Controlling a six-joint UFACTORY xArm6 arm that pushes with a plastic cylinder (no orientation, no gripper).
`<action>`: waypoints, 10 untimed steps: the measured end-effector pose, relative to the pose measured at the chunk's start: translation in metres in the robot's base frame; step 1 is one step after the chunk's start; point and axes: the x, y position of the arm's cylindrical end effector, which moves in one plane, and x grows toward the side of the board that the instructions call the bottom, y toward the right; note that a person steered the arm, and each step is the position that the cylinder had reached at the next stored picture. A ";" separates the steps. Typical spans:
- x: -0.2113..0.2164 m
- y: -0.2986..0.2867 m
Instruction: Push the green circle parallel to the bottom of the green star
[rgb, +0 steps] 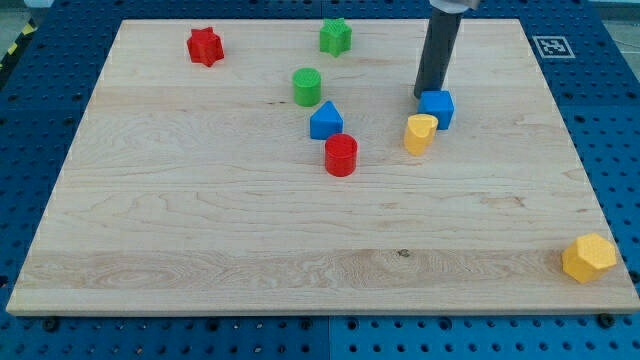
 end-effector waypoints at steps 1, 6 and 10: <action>-0.001 0.022; 0.016 -0.028; 0.019 -0.144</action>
